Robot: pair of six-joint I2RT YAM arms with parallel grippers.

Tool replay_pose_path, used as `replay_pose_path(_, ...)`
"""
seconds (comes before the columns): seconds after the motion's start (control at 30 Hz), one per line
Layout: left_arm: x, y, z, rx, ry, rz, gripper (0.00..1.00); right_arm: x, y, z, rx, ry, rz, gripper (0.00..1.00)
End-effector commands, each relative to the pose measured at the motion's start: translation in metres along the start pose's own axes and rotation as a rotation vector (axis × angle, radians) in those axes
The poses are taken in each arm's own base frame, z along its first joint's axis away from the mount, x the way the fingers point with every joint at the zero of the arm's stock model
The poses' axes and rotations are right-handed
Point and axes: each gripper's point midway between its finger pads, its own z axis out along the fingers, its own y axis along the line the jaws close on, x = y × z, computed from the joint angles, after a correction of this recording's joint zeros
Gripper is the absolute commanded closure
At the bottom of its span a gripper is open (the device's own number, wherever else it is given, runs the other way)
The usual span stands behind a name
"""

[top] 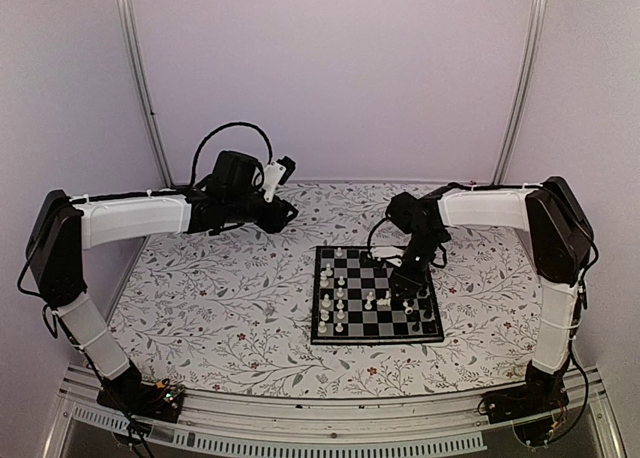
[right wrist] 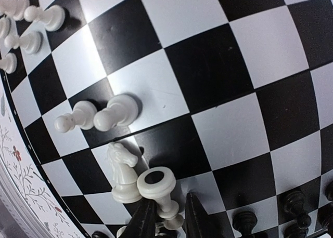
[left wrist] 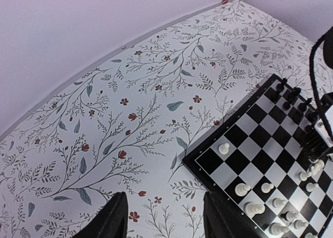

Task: Set up the chess pieces on the board
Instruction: Pick up the chess piece from the chessboard.

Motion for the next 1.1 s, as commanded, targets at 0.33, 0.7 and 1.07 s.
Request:
replay_pose_path(0.33,-0.009,-0.005,0.001,0.015,-0.023,-0.012,0.50,-0.003,-0.015,0.011,0.089,-0.019,-0.044,0.78)
replay_pose_path(0.7,-0.028,-0.035,-0.003,0.131,-0.032,-0.037,0.50,0.006,-0.016,0.014,0.128,-0.032,-0.067,0.77)
replay_pose_path(1.07,-0.035,-0.073,-0.002,0.258,-0.019,-0.124,0.50,-0.037,-0.010,-0.030,0.117,-0.184,-0.104,0.88)
